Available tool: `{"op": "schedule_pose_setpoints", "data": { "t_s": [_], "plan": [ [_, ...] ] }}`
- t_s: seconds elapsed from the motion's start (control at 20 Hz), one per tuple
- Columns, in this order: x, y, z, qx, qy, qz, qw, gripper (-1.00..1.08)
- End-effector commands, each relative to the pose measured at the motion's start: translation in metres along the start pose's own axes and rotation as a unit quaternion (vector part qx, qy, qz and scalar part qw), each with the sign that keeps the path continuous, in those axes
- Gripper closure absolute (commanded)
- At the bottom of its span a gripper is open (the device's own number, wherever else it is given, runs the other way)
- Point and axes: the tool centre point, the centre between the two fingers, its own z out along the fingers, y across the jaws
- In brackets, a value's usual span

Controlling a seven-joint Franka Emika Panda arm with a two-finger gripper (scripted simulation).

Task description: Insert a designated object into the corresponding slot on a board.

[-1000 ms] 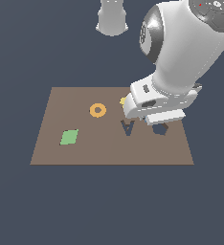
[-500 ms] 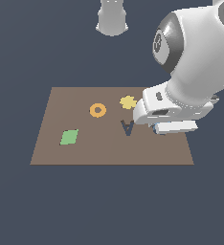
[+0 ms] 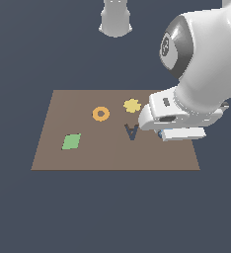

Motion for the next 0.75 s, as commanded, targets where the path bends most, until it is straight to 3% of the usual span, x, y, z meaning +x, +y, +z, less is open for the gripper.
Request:
{"op": "schedule_pose_setpoints", "data": {
  "t_s": [0.0,0.2,0.25,0.7],
  "plan": [
    [0.0002,0.0,0.003,0.0,0.0,0.0,1.0,1.08],
    [0.0006,-0.0001,0.0093,-0.001,0.0,0.001,1.0,1.08],
    [0.0006,-0.0001,0.0093,-0.001,0.0,0.001,1.0,-0.92],
    [0.0006,-0.0001,0.0093,-0.001,0.0,0.001,1.0,-0.92]
  ]
}}
